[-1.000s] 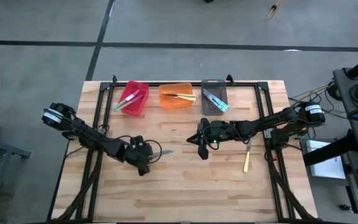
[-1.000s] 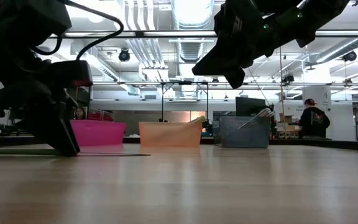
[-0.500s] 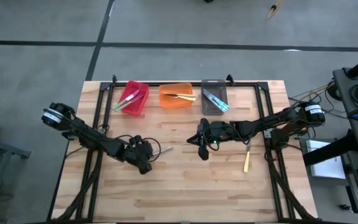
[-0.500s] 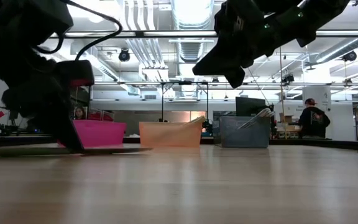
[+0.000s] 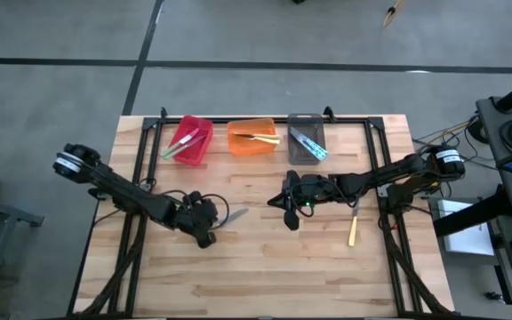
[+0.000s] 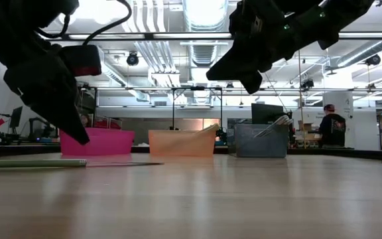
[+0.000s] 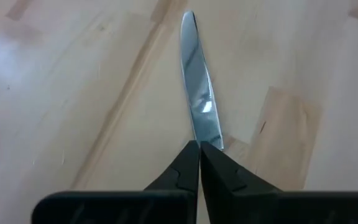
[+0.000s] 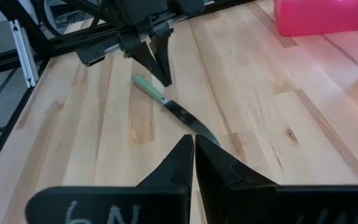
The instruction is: Sort silverware by color (type)
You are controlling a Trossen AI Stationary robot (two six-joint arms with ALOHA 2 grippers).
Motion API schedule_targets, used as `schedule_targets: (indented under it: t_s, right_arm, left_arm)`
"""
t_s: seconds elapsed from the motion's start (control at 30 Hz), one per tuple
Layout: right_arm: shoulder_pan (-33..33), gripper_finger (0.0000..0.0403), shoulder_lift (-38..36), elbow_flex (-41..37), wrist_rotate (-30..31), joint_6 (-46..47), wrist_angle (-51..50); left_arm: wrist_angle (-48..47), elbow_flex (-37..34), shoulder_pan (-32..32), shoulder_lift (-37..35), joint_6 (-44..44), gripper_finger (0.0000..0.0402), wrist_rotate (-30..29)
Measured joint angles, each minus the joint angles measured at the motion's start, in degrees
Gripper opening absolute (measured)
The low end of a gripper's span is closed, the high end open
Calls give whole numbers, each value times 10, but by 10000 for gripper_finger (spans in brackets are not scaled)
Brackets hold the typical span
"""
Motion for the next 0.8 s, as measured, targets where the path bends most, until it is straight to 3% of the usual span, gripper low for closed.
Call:
schedule_targets:
  t_s: [0.2, 0.53, 0.8]
  right_arm:
    - [7, 9, 0, 0, -1, 2, -17]
    - [34, 9, 0, 0, -1, -35, -14]
    - [40, 9, 0, 0, 0, -51, 6]
  left_arm:
    - [-2, 0, -17, -24, 5, 1, 29]
    - [83, 0, -159, -7, -3, 0, 30]
    - [93, 0, -187, -2, -58, 3, -28]
